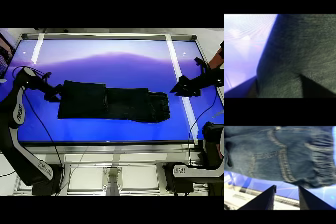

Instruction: Fold the clothes and pants, and hang the long-sleeved shirts on hangers.

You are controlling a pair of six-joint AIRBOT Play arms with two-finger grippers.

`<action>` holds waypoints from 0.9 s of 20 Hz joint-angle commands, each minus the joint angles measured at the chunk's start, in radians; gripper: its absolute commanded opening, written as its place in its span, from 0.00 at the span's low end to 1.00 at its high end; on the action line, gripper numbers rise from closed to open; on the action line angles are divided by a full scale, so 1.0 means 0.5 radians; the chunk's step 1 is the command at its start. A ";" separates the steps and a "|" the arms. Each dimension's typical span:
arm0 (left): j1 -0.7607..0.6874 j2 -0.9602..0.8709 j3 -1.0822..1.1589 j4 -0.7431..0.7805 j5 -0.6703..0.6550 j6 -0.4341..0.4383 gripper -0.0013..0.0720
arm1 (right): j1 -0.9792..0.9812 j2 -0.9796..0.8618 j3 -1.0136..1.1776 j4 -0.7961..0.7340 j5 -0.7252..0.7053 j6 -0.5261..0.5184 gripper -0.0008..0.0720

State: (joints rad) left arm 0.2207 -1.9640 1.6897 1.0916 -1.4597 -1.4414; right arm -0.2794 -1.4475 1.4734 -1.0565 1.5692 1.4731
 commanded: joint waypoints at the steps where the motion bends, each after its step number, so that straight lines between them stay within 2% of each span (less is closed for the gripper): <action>1: -0.056 -0.031 -0.001 0.002 0.026 -0.021 0.47 | 0.323 -0.008 -0.003 0.016 -0.228 0.001 0.45; 3: -0.060 -0.030 -0.001 0.002 0.025 -0.020 0.29 | 0.639 -0.040 -0.003 0.011 -0.465 -0.055 0.45; 5: -0.060 -0.030 -0.001 0.002 0.018 -0.019 0.23 | 0.965 -0.129 -0.003 0.003 -0.697 -0.072 0.45; 6: -0.059 -0.030 -0.001 0.002 0.018 -0.019 0.23 | 1.111 -0.199 -0.003 0.003 -0.815 -0.072 0.45; 7: -0.058 -0.030 -0.001 0.002 0.018 -0.019 0.24 | 1.251 -0.289 -0.002 0.008 -0.936 -0.069 0.50; 8: -0.058 -0.030 -0.001 0.002 0.014 -0.019 0.26 | 1.360 -0.385 -0.002 0.013 -1.038 -0.042 0.59; 10: -0.058 -0.030 -0.001 0.002 -0.004 -0.019 0.34 | 1.505 -0.591 0.003 0.078 -1.158 0.024 0.70; 14: -0.055 -0.030 -0.001 0.002 -0.004 -0.018 0.34 | 1.562 -0.880 0.004 0.484 -1.181 0.014 0.72; 18: -0.055 -0.030 -0.001 0.002 -0.003 0.014 0.34 | 1.567 -0.916 0.031 0.573 -1.183 -0.005 0.72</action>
State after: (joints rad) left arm 0.1925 -1.9785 1.6897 1.0916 -1.4612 -1.4433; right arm 0.4885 -1.8729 1.4796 -0.8349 0.9928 1.4773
